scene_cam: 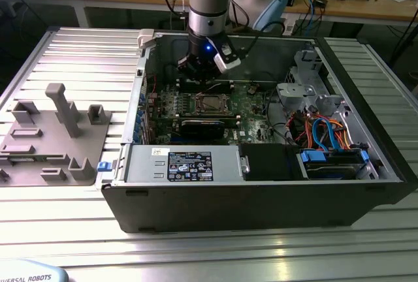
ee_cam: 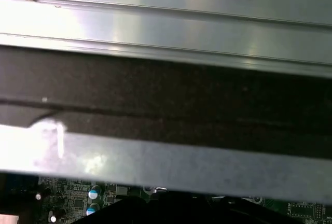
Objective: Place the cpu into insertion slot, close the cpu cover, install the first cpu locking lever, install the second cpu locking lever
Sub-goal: 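Install the first cpu locking lever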
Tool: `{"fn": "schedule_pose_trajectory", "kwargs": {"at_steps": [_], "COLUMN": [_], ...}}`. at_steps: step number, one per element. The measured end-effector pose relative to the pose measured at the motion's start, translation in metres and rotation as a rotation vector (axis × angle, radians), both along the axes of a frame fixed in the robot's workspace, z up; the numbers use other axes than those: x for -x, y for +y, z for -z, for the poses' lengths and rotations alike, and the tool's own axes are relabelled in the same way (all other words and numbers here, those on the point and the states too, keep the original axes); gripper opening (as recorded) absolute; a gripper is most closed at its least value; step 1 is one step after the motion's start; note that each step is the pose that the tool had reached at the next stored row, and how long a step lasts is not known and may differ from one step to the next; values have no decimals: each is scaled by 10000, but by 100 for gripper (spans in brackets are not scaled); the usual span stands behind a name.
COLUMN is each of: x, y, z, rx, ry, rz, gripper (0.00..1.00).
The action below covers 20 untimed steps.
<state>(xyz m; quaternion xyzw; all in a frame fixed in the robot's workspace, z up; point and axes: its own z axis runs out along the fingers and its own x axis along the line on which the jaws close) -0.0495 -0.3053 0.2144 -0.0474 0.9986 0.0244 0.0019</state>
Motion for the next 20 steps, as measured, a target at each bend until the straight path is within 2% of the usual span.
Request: {"fn": "schedule_pose_trajectory", "kwargs": {"at_steps": [4, 12, 20], "x": [-2, -158, -255], "y": [7, 7, 5], "z": [17, 46, 94], "rx": [-3, -2, -3], "ry": [1, 82, 134], "rz": [-1, -1, -1], "gripper": [11, 11, 11]}}
